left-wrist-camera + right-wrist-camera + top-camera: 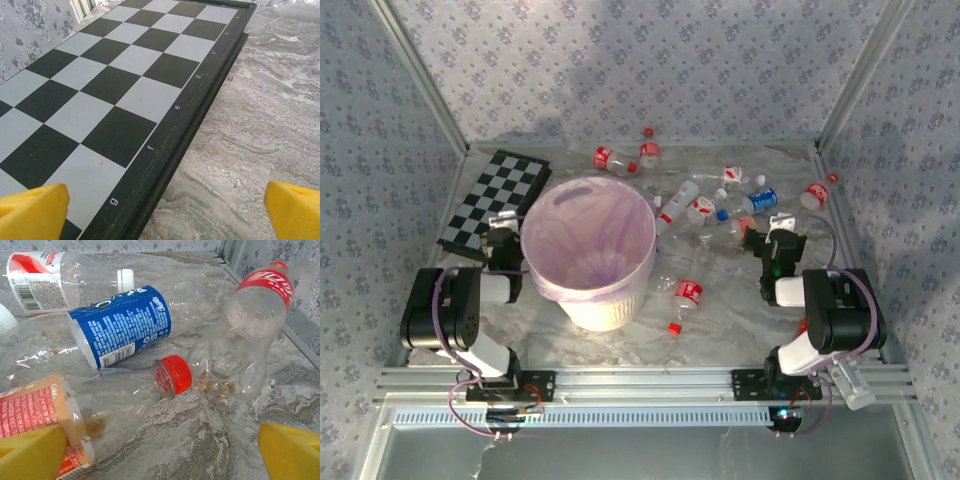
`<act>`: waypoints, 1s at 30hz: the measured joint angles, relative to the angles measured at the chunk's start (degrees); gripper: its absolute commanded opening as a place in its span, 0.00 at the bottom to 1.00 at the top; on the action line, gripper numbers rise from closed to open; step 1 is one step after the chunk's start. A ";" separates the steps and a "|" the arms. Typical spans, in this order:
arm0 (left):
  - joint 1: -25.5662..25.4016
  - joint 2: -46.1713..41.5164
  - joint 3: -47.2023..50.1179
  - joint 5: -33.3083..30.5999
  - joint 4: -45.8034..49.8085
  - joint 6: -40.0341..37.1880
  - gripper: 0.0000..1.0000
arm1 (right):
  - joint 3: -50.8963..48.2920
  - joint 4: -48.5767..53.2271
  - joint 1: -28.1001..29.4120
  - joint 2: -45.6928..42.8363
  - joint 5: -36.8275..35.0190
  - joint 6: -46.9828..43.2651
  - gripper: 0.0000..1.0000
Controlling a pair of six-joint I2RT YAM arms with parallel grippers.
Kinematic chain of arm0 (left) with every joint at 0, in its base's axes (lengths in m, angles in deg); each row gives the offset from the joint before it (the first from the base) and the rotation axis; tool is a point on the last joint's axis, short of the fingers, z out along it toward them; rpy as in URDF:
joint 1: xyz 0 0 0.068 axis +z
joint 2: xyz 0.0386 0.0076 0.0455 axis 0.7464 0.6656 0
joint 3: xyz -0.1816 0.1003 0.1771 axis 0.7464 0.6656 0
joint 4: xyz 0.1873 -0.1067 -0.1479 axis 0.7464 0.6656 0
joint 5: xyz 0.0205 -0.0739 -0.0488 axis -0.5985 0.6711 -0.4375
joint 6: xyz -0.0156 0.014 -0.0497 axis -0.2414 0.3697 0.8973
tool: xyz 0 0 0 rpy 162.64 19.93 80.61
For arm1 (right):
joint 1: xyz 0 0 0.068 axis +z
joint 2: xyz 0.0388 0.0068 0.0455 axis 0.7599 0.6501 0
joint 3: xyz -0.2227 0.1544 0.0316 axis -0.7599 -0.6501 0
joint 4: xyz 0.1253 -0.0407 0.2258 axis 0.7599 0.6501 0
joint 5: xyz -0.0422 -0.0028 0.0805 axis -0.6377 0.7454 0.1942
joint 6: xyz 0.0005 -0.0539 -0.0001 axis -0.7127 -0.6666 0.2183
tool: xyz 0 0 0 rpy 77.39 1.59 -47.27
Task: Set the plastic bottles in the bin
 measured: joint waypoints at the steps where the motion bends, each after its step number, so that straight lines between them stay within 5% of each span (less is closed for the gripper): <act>1: 0.00 0.00 0.00 0.00 0.00 0.00 1.00 | 0.00 0.00 0.00 0.00 0.00 0.00 1.00; 26: 0.48 -0.13 -0.02 1.86 0.31 0.02 1.00 | 0.00 0.09 0.00 0.00 0.00 0.02 1.00; 30: 0.46 -8.33 -1.40 0.57 11.32 0.02 1.00 | 0.33 2.19 0.00 -1.42 0.57 -0.26 1.00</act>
